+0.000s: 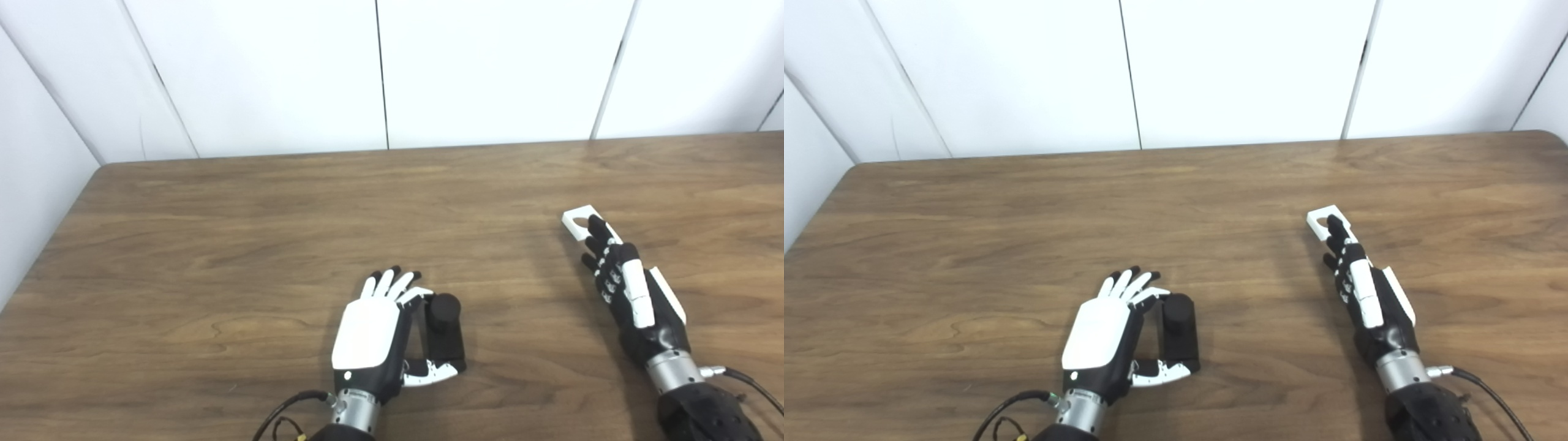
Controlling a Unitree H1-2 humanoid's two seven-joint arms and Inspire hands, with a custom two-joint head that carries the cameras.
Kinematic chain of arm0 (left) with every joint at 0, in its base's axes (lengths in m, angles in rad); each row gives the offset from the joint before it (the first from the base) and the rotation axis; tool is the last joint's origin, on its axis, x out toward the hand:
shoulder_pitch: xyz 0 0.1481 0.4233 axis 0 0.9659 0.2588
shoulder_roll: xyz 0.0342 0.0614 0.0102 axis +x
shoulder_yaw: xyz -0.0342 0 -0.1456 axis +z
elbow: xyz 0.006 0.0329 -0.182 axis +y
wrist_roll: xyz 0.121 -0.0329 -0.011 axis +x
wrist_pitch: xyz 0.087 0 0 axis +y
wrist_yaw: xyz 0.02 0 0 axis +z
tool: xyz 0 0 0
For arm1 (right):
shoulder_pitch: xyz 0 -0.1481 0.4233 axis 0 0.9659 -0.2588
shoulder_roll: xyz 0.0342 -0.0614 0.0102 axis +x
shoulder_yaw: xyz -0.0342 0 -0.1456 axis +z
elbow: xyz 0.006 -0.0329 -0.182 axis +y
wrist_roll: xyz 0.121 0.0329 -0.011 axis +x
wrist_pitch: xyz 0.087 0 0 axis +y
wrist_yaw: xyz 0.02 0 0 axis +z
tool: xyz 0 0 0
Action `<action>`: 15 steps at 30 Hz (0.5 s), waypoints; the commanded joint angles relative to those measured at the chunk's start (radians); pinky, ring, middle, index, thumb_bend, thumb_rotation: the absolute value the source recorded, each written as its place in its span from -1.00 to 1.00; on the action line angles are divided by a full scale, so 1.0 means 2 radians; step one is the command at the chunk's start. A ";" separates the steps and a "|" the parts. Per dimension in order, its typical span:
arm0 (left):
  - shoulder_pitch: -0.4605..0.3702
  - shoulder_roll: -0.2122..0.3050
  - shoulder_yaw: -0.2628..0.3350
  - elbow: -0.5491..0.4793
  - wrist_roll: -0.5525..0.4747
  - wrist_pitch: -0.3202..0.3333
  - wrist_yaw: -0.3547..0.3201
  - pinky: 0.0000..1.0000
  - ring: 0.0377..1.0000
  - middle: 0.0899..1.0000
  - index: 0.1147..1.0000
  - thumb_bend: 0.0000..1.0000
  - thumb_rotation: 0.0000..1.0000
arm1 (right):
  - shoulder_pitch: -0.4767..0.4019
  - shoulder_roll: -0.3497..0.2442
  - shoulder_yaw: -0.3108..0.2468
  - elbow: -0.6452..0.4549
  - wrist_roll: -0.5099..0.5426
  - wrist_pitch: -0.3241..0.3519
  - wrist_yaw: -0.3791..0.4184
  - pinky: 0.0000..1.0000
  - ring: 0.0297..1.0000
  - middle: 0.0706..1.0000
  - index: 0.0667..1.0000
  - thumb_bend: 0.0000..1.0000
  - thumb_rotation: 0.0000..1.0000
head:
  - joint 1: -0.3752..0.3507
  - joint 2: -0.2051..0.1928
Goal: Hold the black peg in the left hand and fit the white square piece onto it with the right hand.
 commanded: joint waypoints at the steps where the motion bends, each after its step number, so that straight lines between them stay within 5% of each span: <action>1: 0.025 0.004 -0.020 0.000 0.008 -0.013 -0.027 1.00 0.96 0.81 0.25 0.48 -0.39 | -0.004 0.003 -0.001 -0.015 0.006 0.001 -0.002 0.97 1.00 1.00 0.93 0.33 1.00 | -0.001 0.001; 11: 0.023 0.003 -0.005 -0.006 -0.008 -0.009 -0.030 0.98 0.94 0.78 0.24 0.53 -0.46 | -0.011 -0.005 -0.006 -0.022 0.014 0.008 -0.004 1.00 1.00 1.00 0.94 0.28 0.99 | -0.004 0.006; 15: 0.021 0.004 -0.003 -0.011 -0.010 -0.006 -0.039 0.99 0.94 0.78 0.24 0.53 -0.44 | -0.036 -0.030 -0.006 -0.032 -0.069 0.013 -0.033 0.85 0.93 0.93 0.78 0.41 0.49 | -0.004 0.006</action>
